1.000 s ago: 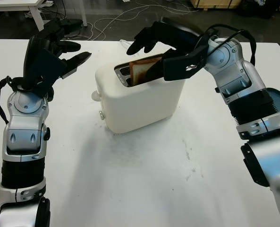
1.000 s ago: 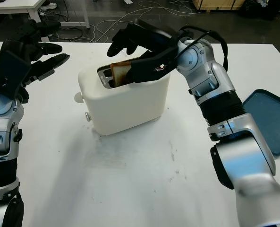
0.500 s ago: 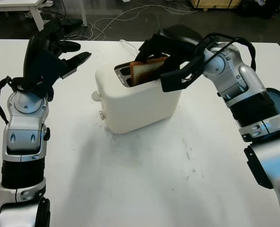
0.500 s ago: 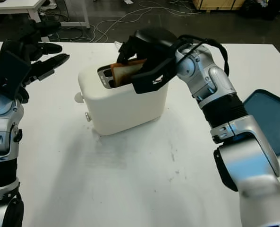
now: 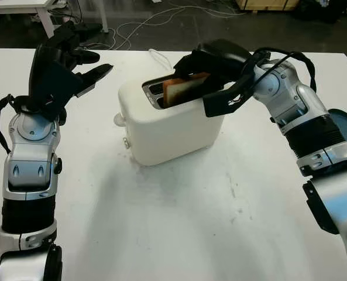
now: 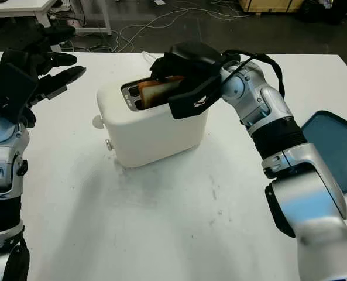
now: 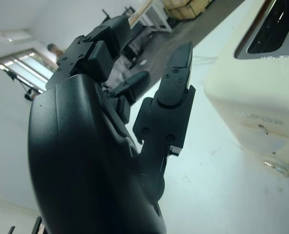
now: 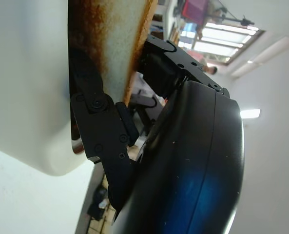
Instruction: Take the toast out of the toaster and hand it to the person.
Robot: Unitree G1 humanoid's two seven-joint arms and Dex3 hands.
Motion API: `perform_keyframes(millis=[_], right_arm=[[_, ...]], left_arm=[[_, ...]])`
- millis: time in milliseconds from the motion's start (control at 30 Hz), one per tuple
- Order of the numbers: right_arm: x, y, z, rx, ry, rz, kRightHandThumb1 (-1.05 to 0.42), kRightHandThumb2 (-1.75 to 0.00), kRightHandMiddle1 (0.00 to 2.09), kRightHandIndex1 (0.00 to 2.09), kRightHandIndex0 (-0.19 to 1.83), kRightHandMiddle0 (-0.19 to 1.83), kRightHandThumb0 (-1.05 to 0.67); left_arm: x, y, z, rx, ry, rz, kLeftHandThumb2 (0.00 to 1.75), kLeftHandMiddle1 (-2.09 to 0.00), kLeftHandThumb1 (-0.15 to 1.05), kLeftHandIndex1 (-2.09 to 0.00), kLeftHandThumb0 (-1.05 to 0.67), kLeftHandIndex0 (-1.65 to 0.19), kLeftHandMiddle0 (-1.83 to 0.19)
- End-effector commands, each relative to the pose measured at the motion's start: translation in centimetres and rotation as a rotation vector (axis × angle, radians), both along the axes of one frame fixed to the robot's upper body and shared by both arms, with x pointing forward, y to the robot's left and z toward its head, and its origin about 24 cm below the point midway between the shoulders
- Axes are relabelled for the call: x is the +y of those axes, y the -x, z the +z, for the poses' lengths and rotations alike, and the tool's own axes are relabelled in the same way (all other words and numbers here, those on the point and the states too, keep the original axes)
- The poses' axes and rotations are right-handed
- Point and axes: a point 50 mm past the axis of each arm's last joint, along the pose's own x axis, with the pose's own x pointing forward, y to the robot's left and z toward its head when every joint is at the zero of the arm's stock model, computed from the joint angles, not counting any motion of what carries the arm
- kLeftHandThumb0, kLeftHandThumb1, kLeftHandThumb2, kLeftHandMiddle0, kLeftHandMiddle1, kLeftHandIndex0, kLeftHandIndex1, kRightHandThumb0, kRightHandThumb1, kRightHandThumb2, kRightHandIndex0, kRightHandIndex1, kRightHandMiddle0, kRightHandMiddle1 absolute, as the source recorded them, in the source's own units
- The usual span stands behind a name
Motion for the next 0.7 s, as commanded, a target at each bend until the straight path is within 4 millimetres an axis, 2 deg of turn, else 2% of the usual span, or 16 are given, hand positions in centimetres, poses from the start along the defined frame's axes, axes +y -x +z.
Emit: perform_keyframes(millis=[0, 133, 167, 300, 433, 667], right_arm=[[0.3, 0.3, -1.7, 0.063, 0.017, 0.036, -0.75, 0.00, 1.33, 1.40, 0.89, 0.77, -0.26], [0.4, 0.4, -2.3, 0.066, 0.040, 0.046, -0.78, -0.01, 1.68, 1.70, 0.98, 0.74, -0.32], [0.5, 0.4, -2.4, 0.055, 0.050, 0.050, -0.78, -0.01, 1.71, 1.72, 1.01, 0.75, -0.34], [0.6, 0.4, -2.6, 0.024, 0.078, 0.056, -0.89, -0.05, 1.74, 1.74, 1.11, 0.86, -0.47], [0.5, 0.2, -2.3, -0.003, 0.122, 0.054, -0.92, -0.35, 1.75, 1.75, 1.10, 0.86, -0.58], [0.1, 0.0, -0.9, -0.075, 0.095, 0.068, -0.92, -0.46, 1.75, 1.75, 1.10, 0.89, -0.48]], left_arm=[[0.1, 0.0, -0.3, -0.001, 0.018, 0.006, 0.00, -0.98, 0.89, -0.52, -0.28, -0.39, -0.30], [0.2, 0.0, -0.3, 0.010, 0.019, 0.006, 0.00, -0.97, 0.89, -0.52, -0.29, -0.38, -0.29], [0.2, 0.1, -0.3, 0.007, 0.010, 0.008, 0.00, -0.97, 0.89, -0.52, -0.28, -0.38, -0.29], [0.2, 0.2, -0.3, 0.010, 0.004, 0.008, 0.01, -0.96, 0.90, -0.51, -0.27, -0.38, -0.30], [0.2, 0.2, -0.3, 0.025, 0.022, 0.008, 0.01, -0.93, 0.90, -0.50, -0.26, -0.37, -0.29], [0.1, 0.3, -0.3, 0.021, 0.013, 0.017, 0.01, -0.90, 0.91, -0.49, -0.24, -0.38, -0.29]])
